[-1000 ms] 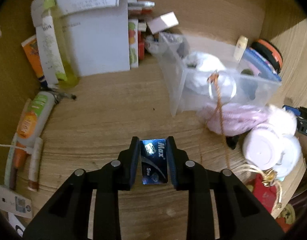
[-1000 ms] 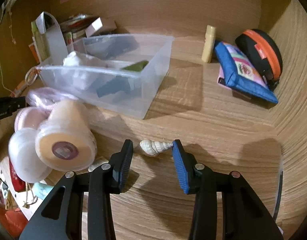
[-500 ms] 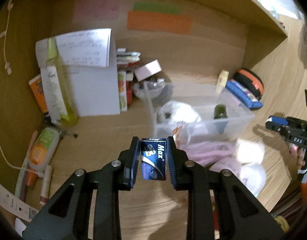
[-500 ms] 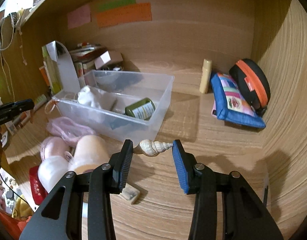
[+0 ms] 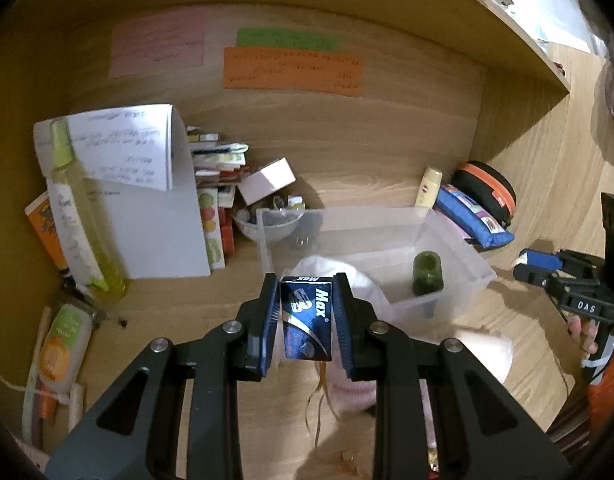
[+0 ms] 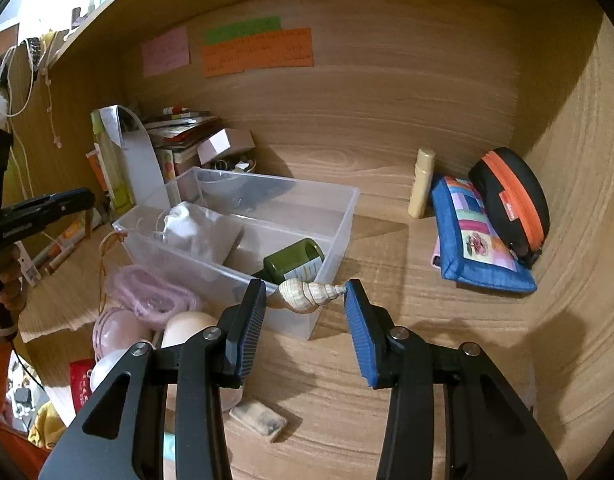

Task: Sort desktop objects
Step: 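Carry the blue card package into the clear box with the left gripper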

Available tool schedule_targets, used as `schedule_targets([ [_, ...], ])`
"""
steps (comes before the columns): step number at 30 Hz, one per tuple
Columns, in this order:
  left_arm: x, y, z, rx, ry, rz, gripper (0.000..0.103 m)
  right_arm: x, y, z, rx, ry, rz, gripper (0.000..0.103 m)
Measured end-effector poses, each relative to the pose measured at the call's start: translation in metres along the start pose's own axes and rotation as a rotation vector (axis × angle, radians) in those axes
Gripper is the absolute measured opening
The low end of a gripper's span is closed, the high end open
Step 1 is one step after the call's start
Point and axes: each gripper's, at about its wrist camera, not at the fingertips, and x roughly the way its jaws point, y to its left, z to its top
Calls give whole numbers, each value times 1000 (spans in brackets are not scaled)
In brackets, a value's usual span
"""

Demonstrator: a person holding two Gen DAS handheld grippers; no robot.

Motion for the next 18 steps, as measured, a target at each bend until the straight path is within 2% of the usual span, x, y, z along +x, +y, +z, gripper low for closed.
schedule_targets([
  [7, 19, 0, 12, -10, 8, -18, 26, 22, -2, 7, 6, 32, 20, 37],
  [18, 55, 7, 12, -18, 80, -35, 26, 51, 7, 16, -23, 82, 67, 37],
])
